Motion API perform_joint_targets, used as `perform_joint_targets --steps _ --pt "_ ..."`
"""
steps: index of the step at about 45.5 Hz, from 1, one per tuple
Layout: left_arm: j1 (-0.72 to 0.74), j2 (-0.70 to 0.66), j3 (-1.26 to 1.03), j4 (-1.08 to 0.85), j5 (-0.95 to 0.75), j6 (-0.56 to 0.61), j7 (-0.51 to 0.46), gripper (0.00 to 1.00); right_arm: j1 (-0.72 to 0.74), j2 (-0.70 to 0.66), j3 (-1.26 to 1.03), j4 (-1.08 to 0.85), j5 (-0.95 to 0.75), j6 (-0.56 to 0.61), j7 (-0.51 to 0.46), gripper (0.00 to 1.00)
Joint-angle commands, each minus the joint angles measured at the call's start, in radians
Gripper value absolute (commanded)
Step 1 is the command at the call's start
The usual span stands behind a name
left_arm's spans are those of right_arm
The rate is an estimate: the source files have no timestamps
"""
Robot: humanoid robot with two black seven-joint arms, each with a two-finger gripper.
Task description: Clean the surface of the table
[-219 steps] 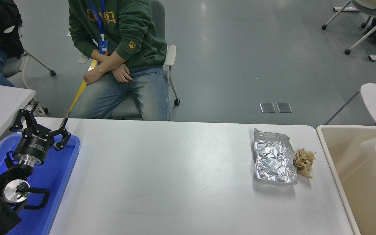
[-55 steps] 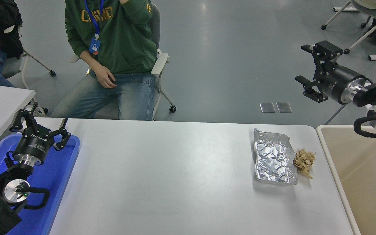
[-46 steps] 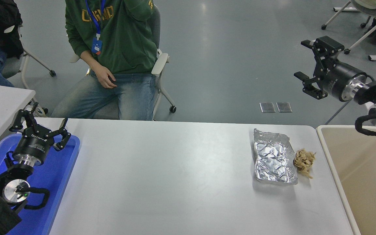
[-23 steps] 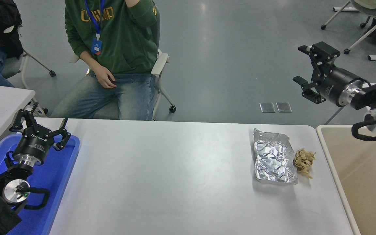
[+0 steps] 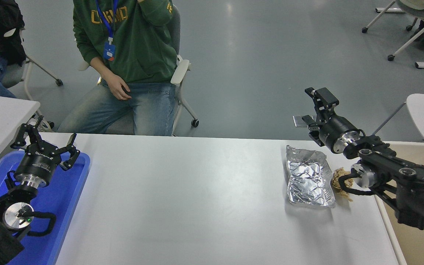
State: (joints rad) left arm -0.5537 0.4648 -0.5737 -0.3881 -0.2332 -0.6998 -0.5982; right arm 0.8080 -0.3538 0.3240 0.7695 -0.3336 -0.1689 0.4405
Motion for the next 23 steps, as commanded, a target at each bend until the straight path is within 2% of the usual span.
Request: perform_joint_targets --steps 1,23 --pt "0.000 0.000 0.000 0.000 0.000 0.000 0.000 1.00 -0.039 0.073 0.027 -0.087 0.008 -0.006 0.044 1.00" --pt "0.000 0.000 0.000 0.000 0.000 0.000 0.000 1.00 -0.066 0.084 0.046 -0.093 0.011 0.003 0.055 1.00"
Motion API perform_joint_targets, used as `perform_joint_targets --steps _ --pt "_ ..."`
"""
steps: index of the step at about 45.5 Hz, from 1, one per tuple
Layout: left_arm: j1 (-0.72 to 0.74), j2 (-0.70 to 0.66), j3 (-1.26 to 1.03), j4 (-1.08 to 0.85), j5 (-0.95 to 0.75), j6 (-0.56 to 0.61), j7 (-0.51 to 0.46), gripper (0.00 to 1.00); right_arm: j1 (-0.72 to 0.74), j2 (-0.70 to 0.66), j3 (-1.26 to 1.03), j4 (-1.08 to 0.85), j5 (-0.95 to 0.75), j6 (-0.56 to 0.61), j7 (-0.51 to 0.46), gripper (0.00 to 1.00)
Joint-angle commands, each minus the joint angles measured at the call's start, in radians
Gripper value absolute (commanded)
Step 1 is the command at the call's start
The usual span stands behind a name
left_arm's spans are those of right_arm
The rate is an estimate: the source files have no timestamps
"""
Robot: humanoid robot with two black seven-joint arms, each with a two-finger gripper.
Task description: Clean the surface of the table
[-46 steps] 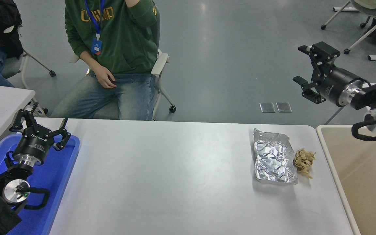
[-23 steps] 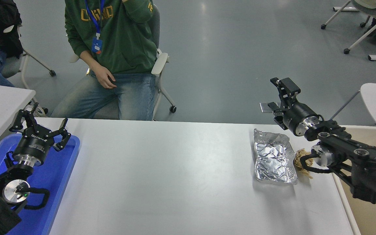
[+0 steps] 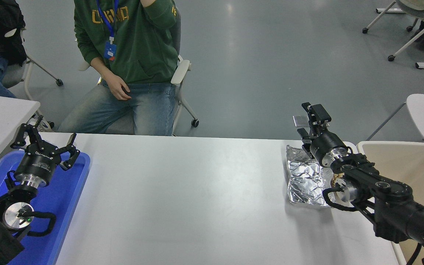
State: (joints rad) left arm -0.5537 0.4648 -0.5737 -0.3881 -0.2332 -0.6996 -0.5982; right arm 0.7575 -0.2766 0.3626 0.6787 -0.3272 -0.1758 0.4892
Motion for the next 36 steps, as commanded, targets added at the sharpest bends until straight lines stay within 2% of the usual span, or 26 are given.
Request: perform_joint_targets --steps 1,12,22,28,36 --pt "0.000 0.000 0.000 0.000 0.000 0.000 0.000 1.00 -0.015 0.007 0.012 -0.001 0.007 0.012 0.006 1.00" --pt "-0.002 0.000 0.000 0.000 0.000 0.000 0.000 1.00 -0.040 0.014 0.141 0.004 0.177 0.170 0.005 1.00" --pt "0.000 0.000 0.000 0.000 0.000 0.000 0.000 1.00 -0.061 0.019 0.151 0.018 0.211 0.219 0.006 1.00" --pt "0.000 0.000 0.000 0.000 0.000 0.000 0.000 1.00 -0.087 0.030 0.208 0.044 0.293 0.272 0.005 1.00" --pt "-0.002 0.000 0.000 0.000 0.000 0.000 0.000 1.00 -0.093 0.056 0.213 0.044 0.315 0.277 0.005 1.00"
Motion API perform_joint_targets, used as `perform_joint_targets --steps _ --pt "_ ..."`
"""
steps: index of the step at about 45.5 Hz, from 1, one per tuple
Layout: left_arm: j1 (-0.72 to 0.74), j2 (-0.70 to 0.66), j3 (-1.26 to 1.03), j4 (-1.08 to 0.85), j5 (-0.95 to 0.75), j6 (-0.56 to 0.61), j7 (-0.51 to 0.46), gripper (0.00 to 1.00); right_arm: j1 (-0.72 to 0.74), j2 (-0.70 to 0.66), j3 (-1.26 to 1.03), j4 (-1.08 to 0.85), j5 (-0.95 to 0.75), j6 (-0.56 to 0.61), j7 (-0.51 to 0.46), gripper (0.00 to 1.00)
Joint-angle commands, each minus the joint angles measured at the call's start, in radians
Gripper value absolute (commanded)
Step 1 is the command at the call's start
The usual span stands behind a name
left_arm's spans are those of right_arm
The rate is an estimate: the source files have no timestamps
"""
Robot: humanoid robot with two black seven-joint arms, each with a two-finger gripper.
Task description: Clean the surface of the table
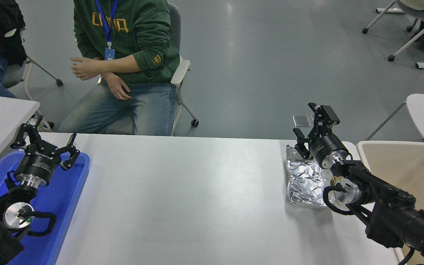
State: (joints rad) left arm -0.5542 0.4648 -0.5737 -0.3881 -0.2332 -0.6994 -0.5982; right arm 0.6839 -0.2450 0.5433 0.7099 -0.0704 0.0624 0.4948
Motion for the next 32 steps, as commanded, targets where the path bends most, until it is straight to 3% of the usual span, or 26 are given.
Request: perform_joint_targets --steps 1,20,32 --pt "-0.001 0.000 0.000 0.000 0.000 0.000 0.000 1.00 -0.020 0.024 0.033 0.013 0.058 0.039 -0.001 1.00" --pt "-0.001 0.000 0.000 0.000 0.000 0.000 0.000 1.00 -0.024 0.013 0.004 0.011 0.038 0.031 -0.001 1.00" --pt "-0.001 0.000 0.000 0.000 0.000 0.000 0.000 1.00 -0.020 -0.046 -0.127 0.013 -0.028 0.013 -0.004 1.00"
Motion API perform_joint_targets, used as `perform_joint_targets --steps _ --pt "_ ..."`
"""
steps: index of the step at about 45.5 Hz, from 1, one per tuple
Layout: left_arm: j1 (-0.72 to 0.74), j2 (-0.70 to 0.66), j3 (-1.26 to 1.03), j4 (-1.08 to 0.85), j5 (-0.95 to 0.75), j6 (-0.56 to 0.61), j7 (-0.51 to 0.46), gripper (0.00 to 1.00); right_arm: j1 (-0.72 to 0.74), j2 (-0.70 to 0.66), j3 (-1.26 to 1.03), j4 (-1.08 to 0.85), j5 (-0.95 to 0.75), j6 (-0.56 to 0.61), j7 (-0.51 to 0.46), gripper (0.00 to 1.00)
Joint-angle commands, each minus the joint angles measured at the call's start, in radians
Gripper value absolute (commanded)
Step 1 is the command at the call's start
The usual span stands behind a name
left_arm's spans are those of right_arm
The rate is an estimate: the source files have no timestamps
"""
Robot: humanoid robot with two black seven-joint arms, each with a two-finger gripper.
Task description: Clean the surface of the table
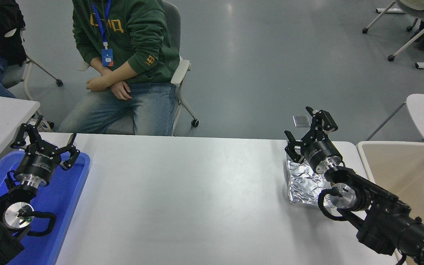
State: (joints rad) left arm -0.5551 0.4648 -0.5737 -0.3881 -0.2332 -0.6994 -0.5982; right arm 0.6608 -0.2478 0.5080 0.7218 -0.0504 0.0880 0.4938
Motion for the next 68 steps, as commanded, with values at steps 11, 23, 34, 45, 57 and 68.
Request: perform_joint_targets --steps 11,23,34,45,57,68 --pt "0.000 0.000 0.000 0.000 0.000 0.000 0.000 1.00 0.051 -0.189 -0.327 0.083 -0.138 -0.059 -0.034 1.00" --pt "0.000 0.000 0.000 0.000 0.000 0.000 0.002 1.00 0.158 -0.430 -0.505 0.370 -0.137 -0.077 -0.138 1.00" --pt "0.000 0.000 0.000 0.000 0.000 0.000 0.002 1.00 0.260 -0.547 -0.611 0.568 -0.157 -0.145 -0.179 1.00" --pt "0.000 0.000 0.000 0.000 0.000 -0.002 0.002 1.00 0.312 -0.548 -0.730 0.571 -0.341 -0.209 -0.181 1.00" --pt "0.000 0.000 0.000 0.000 0.000 0.000 0.002 1.00 0.388 -0.536 -0.842 0.562 -0.459 -0.218 -0.187 1.00" --pt "0.000 0.000 0.000 0.000 0.000 0.000 0.002 1.00 0.454 -0.535 -0.962 0.521 -0.572 -0.217 -0.202 1.00"
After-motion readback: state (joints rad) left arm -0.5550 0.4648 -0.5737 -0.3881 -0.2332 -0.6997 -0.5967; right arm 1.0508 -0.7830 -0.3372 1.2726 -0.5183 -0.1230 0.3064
